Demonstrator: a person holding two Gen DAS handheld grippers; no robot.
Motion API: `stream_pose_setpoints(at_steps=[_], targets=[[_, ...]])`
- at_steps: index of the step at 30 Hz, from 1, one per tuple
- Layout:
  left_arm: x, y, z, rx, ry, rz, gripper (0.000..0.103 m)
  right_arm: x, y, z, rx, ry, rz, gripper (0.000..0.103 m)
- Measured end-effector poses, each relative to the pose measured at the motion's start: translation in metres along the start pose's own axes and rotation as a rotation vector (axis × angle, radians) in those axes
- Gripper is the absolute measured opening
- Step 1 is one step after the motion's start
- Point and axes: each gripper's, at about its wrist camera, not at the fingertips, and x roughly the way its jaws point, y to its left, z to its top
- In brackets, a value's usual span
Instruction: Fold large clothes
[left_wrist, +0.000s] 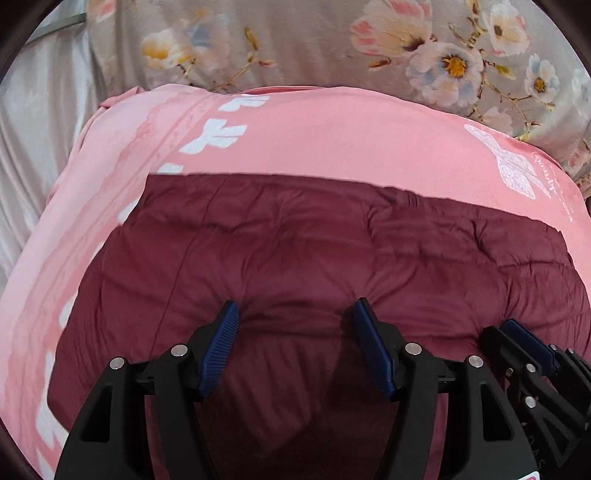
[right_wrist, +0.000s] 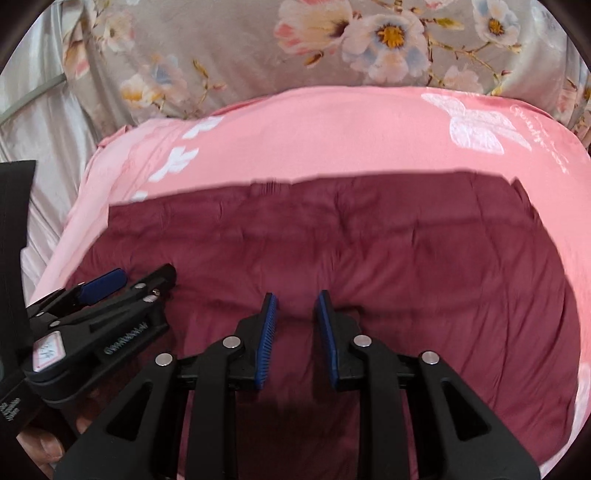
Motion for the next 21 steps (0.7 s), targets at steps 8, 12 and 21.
stream_pose_setpoints(at_steps=[8, 12, 21], targets=[[0.002, -0.007, -0.025, 0.025, -0.047, 0.044, 0.063, 0.006, 0.004, -0.019, -0.049, -0.035, -0.042, 0.023], [0.004, -0.010, -0.029, 0.033, -0.061, 0.060, 0.063, 0.009, 0.006, -0.020, -0.063, -0.036, -0.057, 0.023], [0.008, -0.013, -0.029, 0.048, -0.065, 0.076, 0.064, 0.010, 0.011, -0.024, -0.084, -0.042, -0.082, 0.023]])
